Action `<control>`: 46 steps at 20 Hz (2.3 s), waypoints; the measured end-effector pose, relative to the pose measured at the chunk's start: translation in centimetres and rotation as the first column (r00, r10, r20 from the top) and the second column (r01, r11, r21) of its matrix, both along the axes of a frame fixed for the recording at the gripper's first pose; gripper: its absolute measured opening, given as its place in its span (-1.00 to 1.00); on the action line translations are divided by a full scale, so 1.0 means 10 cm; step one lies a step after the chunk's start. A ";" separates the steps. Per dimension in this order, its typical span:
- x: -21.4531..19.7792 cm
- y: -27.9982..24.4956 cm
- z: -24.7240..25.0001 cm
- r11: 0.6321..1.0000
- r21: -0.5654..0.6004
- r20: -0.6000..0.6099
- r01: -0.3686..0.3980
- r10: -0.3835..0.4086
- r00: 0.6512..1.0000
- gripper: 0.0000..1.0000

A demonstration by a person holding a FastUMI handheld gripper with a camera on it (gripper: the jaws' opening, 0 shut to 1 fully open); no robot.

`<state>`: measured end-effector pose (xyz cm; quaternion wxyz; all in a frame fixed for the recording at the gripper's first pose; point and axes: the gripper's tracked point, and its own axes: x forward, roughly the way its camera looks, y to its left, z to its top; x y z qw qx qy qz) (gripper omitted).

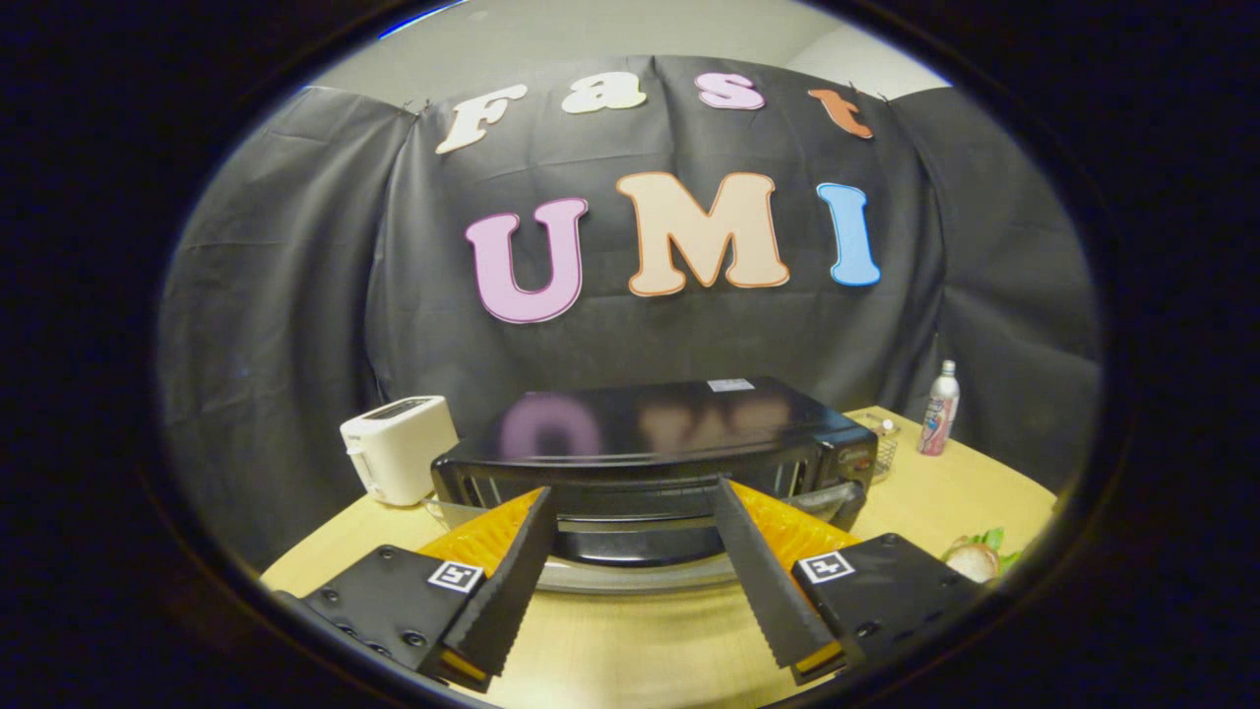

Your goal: Open the toaster oven, put the food inside, and close the toaster oven door.

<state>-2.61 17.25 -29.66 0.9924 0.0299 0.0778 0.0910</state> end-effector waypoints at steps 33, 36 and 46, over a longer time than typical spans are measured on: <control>-1.13 -0.49 -1.71 0.994 -0.095 -0.583 -0.061 -0.006 0.813 0.82; -1.18 -0.53 -1.87 0.994 -0.091 -0.644 -0.059 -0.013 0.765 0.81; -1.18 -0.57 -1.62 0.989 -0.026 -0.670 -0.143 0.089 0.737 0.77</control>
